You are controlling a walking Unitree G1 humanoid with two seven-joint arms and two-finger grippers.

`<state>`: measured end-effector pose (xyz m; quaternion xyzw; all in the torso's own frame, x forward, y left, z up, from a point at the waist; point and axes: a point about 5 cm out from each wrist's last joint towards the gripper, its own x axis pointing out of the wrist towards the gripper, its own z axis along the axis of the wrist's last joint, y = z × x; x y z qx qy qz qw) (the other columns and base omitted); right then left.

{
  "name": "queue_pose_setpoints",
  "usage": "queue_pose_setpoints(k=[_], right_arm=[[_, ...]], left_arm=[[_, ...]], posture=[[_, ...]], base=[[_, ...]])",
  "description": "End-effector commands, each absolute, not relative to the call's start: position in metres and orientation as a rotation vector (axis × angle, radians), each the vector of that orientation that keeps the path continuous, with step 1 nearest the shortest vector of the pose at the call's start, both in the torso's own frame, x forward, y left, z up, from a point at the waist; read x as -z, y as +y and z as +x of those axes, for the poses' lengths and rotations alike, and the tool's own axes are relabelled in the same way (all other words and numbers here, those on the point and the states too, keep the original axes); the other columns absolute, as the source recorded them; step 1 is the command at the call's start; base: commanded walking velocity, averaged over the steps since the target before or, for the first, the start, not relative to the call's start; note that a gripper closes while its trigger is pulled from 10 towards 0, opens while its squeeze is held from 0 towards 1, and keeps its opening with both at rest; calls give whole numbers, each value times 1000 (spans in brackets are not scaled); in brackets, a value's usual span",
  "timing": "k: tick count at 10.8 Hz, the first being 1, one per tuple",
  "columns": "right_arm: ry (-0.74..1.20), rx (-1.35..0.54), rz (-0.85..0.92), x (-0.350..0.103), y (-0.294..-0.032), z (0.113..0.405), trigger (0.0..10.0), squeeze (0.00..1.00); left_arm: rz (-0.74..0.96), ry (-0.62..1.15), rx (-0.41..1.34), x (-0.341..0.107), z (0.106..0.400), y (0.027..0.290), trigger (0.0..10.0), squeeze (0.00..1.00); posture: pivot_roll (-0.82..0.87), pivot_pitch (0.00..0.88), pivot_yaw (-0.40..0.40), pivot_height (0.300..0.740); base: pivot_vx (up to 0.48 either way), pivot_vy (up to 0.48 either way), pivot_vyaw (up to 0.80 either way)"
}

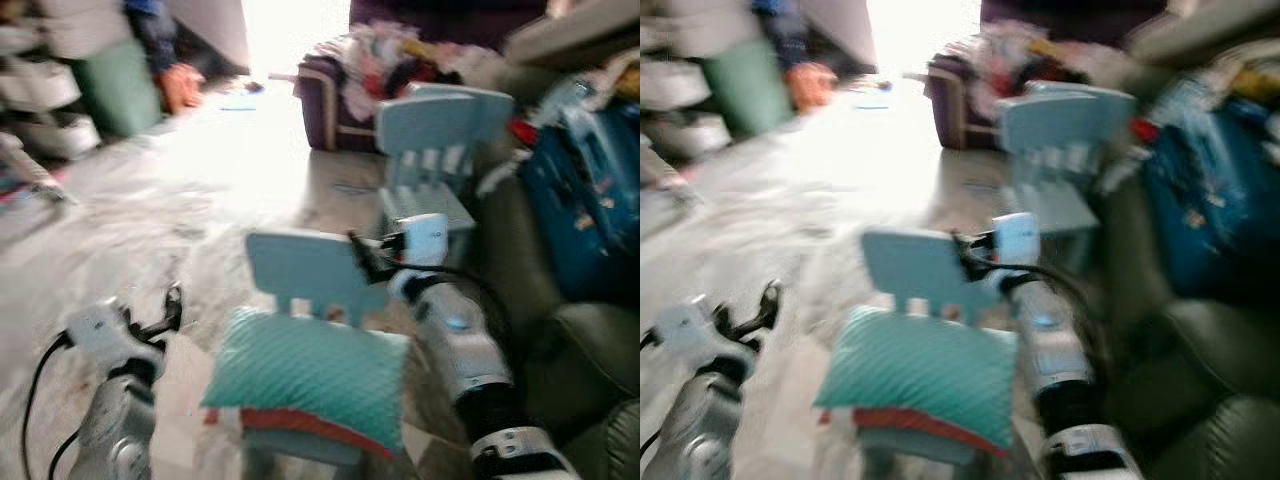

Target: Move the pillow to the sofa

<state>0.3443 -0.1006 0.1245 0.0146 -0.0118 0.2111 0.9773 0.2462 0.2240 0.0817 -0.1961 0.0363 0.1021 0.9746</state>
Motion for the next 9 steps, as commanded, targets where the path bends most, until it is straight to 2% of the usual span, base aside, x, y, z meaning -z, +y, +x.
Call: queue_pose_setpoints(k=[1,9], right_arm=[[-35,-414,18,-129,-105,346,10000,0],[-42,-377,33,-130,-110,346,10000,0]], left_arm=[[-385,73,-194,-84,248,222,10000,0],[-348,125,-184,-78,246,223,10000,0]], posture=[[-119,0,40,740],[-111,0,38,740]], base=[[0,0,0],[0,0,0]])
